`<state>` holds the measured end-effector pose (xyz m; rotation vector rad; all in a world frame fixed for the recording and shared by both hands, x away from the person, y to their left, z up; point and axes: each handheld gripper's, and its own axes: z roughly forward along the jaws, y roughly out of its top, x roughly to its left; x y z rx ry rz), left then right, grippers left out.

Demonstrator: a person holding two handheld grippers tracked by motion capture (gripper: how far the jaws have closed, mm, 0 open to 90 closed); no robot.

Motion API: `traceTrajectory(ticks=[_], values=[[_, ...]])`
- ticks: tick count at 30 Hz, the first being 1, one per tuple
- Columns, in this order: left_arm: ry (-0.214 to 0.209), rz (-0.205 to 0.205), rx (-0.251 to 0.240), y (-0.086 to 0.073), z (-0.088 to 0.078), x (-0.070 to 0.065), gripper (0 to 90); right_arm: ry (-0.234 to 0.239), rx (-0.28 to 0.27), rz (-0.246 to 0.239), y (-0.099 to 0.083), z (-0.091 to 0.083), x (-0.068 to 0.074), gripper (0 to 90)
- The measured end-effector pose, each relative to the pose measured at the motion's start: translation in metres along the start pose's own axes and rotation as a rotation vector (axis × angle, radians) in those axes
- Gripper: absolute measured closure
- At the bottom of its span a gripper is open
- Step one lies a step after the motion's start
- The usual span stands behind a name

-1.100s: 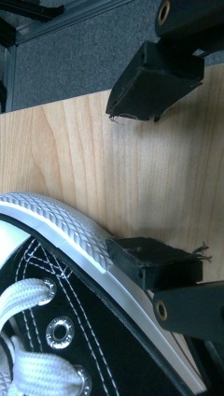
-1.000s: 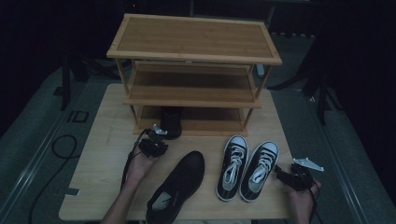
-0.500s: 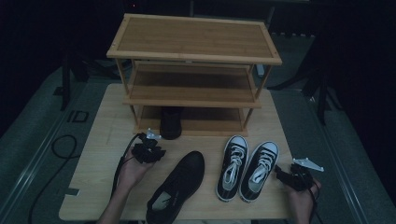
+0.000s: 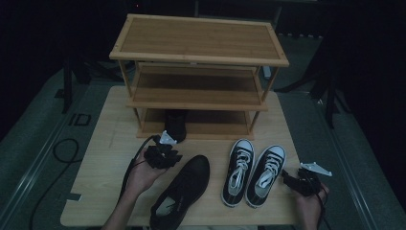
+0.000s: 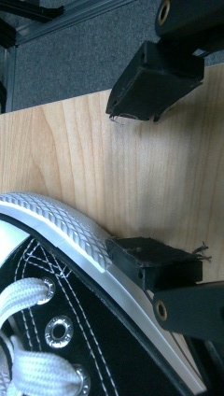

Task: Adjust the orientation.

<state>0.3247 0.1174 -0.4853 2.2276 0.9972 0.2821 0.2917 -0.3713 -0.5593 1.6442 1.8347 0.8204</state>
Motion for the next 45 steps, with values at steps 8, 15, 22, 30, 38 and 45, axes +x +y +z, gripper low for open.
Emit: traceTrajectory(ticks=[8, 15, 22, 30, 38, 45], values=[[-0.079, 0.033, 0.012, 0.009, -0.012, -0.018, 71.8, 0.000, 0.000, 0.000, 0.000, 0.000, 0.000, 29.6], [-0.108, 0.068, 0.032, 0.007, -0.024, -0.028, 71.6, 0.000, 0.000, 0.000, 0.000, 0.000, 0.000, 29.6], [-0.132, 0.073, 0.057, 0.002, -0.040, -0.031, 73.0, 0.000, 0.000, 0.000, 0.000, 0.000, 0.000, 29.6], [-0.137, 0.087, 0.081, -0.005, -0.060, -0.037, 71.0, 0.000, 0.000, 0.000, 0.000, 0.000, 0.000, 29.7], [-0.145, 0.105, 0.090, -0.014, -0.079, -0.043, 66.3, 0.000, 0.000, 0.000, 0.000, 0.000, 0.000, 29.7], [-0.169, 0.126, 0.104, -0.019, -0.080, -0.050, 62.8, -0.001, 0.001, 0.000, 0.000, 0.000, 0.000, 29.7]])
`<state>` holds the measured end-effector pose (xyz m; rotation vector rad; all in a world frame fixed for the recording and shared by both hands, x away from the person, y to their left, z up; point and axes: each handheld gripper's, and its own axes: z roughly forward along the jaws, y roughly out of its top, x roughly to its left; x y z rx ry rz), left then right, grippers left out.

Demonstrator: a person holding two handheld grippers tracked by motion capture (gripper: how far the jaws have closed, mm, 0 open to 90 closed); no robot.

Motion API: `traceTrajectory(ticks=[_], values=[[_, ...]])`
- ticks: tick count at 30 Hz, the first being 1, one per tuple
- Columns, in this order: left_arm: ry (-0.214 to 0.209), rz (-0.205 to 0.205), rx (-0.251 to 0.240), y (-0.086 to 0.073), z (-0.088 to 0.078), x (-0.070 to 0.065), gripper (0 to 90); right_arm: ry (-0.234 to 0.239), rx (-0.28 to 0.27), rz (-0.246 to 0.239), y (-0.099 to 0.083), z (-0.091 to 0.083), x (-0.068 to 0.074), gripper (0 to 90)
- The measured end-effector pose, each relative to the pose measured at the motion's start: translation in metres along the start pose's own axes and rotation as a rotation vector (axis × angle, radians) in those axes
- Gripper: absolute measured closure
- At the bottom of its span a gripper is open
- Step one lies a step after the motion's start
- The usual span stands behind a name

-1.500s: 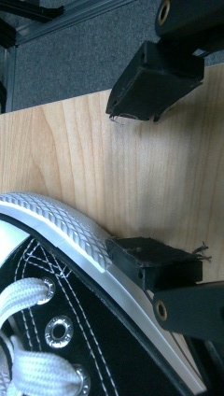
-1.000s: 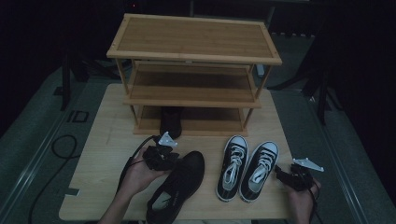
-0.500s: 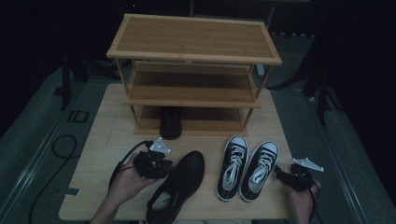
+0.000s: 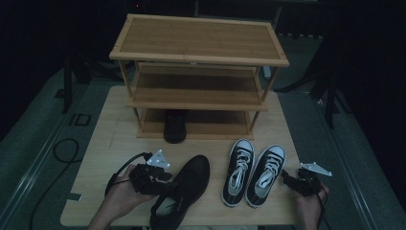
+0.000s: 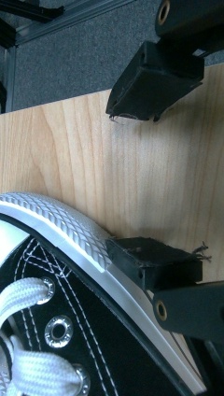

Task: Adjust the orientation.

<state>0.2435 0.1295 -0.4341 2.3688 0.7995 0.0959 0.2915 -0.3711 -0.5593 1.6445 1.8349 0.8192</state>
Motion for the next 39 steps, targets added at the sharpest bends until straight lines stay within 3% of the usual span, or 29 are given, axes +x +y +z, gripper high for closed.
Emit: traceTrajectory(ticks=[4, 8, 9, 12, 13, 18, 21, 24, 27, 30, 32, 39], values=[[0.020, 0.033, 0.056, -0.002, 0.008, -0.009, 62.3, 0.000, 0.000, 0.000, 0.000, 0.000, 0.000, 29.7], [0.040, 0.031, 0.076, -0.002, 0.012, -0.009, 64.0, 0.000, 0.000, 0.000, 0.000, 0.000, 0.000, 29.7], [0.074, 0.022, 0.090, -0.003, 0.013, -0.009, 65.1, 0.000, 0.000, 0.000, 0.000, 0.000, 0.000, 29.7], [0.090, 0.033, 0.124, -0.005, 0.018, -0.011, 65.9, 0.000, 0.000, 0.000, 0.000, 0.000, 0.000, 29.7], [0.153, 0.042, 0.179, -0.006, 0.027, -0.012, 65.9, 0.000, 0.000, 0.001, 0.000, 0.000, 0.000, 29.7], [0.142, 0.036, 0.186, -0.003, 0.034, -0.011, 70.1, 0.000, 0.000, 0.000, 0.000, 0.000, 0.000, 29.7], [0.120, 0.012, 0.217, -0.002, 0.034, -0.006, 82.7, 0.000, 0.000, 0.000, 0.000, 0.000, 0.000, 29.7], [0.111, -0.006, 0.221, -0.002, 0.035, -0.004, 86.9, 0.000, 0.000, 0.000, 0.000, 0.000, 0.000, 29.7], [0.132, -0.011, 0.223, 0.000, 0.035, -0.001, 87.2, 0.000, 0.000, 0.000, 0.000, 0.000, 0.000, 29.7], [0.137, -0.038, 0.220, 0.004, 0.034, 0.011, 87.4, 0.000, 0.000, 0.000, 0.000, 0.000, 0.000, 29.7], [0.158, -0.040, 0.209, 0.007, 0.035, 0.017, 87.5, 0.000, 0.000, 0.001, 0.000, 0.000, 0.000, 29.7], [0.160, -0.053, 0.180, 0.022, 0.040, 0.033, 87.6, 0.000, 0.000, 0.000, 0.000, 0.000, 0.000, 29.7]])
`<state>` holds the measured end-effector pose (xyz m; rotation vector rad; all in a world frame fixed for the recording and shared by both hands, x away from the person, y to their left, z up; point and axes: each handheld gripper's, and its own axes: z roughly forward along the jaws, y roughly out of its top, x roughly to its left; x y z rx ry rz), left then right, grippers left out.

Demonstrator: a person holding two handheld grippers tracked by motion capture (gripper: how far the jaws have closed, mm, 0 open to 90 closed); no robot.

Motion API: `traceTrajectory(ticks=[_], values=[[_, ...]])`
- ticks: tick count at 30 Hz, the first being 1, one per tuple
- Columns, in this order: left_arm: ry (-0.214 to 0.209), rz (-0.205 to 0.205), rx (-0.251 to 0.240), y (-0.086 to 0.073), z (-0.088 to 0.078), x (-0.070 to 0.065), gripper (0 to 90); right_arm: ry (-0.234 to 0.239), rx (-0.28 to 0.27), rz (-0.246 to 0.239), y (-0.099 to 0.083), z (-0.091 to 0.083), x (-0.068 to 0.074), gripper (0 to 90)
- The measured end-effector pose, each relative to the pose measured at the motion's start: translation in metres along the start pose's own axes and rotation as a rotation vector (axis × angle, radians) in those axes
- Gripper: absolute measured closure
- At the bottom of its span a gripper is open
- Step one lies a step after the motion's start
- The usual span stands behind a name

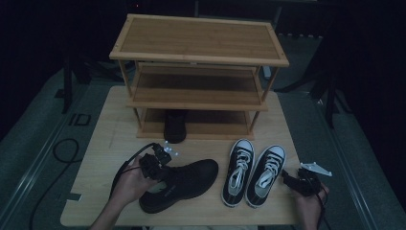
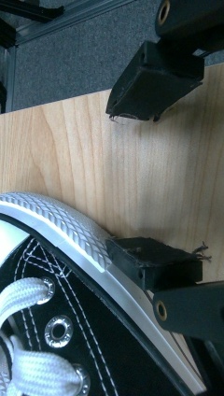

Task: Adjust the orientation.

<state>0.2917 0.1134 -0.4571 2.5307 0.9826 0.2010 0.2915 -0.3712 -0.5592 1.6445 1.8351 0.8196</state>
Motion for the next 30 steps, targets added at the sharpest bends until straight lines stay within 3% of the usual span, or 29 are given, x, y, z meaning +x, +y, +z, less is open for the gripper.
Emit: traceTrajectory(ticks=[13, 15, 22, 23, 30], values=[[0.027, -0.008, -0.058, 0.037, 0.008, 0.016, 87.5, 0.000, -0.001, 0.001, 0.000, 0.000, 0.000, 29.6], [0.028, -0.032, -0.080, 0.046, 0.011, 0.019, 87.6, 0.000, -0.003, -0.003, 0.000, 0.000, 0.000, 29.6], [0.046, -0.060, -0.103, 0.060, 0.017, 0.023, 87.6, 0.001, -0.001, 0.001, 0.000, 0.000, 0.000, 29.6], [0.048, -0.080, -0.117, 0.068, 0.021, 0.027, 87.6, 0.002, -0.001, 0.001, 0.000, 0.000, 0.000, 29.6], [0.063, -0.135, -0.147, 0.081, 0.028, 0.038, 87.6, 0.002, -0.001, 0.001, 0.000, 0.000, 0.000, 29.6]])
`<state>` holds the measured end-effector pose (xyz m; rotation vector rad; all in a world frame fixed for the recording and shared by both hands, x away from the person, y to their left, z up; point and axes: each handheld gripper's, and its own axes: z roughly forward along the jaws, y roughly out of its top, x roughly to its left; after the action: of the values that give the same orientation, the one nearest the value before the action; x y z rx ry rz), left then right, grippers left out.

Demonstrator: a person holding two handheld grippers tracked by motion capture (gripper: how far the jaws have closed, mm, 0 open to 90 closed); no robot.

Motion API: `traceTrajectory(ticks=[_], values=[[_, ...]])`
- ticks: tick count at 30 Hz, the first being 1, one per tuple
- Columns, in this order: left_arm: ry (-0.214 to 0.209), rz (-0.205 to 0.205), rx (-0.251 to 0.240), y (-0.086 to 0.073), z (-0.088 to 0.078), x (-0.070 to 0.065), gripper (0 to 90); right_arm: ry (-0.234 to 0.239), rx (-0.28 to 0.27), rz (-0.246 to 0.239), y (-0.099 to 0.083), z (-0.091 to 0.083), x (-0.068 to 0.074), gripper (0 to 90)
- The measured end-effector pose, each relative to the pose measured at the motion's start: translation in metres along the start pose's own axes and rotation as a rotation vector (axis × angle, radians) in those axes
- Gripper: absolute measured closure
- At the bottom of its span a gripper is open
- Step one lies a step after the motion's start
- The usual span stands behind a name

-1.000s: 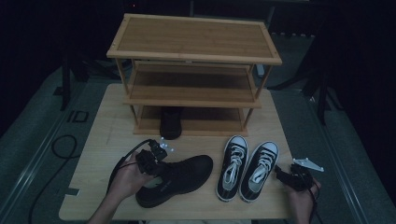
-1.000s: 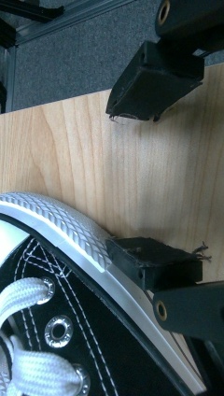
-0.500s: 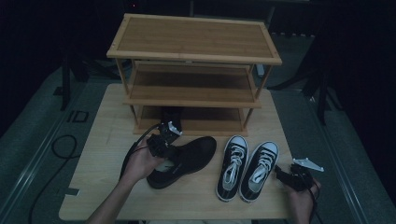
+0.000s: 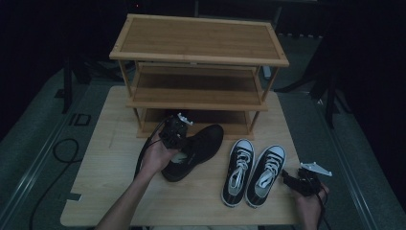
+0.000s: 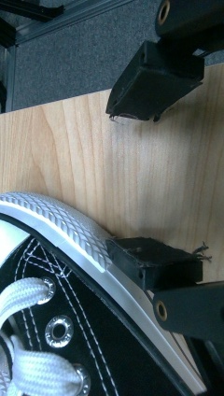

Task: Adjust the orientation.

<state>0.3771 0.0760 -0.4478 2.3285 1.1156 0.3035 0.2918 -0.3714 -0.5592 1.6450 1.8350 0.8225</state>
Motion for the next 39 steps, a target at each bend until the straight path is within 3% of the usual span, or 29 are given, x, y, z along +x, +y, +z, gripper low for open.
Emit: traceTrajectory(ticks=[6, 12, 15, 22, 26, 28, 32, 39], values=[[0.017, -0.073, -0.033, 0.009, 0.005, 0.009, 87.6, 0.001, 0.001, -0.001, 0.000, 0.000, 0.000, 29.6], [0.072, -0.098, -0.012, 0.008, 0.013, 0.018, 87.5, 0.002, 0.001, -0.001, 0.000, 0.000, 0.000, 29.6], [0.071, -0.117, -0.012, 0.006, 0.015, 0.023, 87.3, 0.001, 0.001, -0.001, 0.000, 0.000, 0.000, 29.6], [0.088, -0.097, -0.005, 0.000, 0.016, 0.027, 87.1, 0.001, 0.001, -0.001, 0.000, 0.000, 0.000, 29.6], [0.094, -0.067, 0.004, -0.002, 0.014, 0.028, 79.3, 0.001, 0.001, 0.000, 0.000, 0.000, 0.000, 29.6], [0.092, -0.056, 0.004, -0.004, 0.011, 0.028, 69.6, 0.001, 0.001, -0.001, 0.000, 0.000, 0.000, 29.6], [0.032, -0.077, -0.025, -0.011, 0.000, 0.033, 62.9, 0.001, 0.001, -0.001, 0.000, 0.000, 0.000, 29.6], [0.013, -0.079, -0.081, -0.028, -0.026, 0.041, 63.3, 0.001, 0.001, -0.001, 0.000, 0.000, 0.000, 29.6]])
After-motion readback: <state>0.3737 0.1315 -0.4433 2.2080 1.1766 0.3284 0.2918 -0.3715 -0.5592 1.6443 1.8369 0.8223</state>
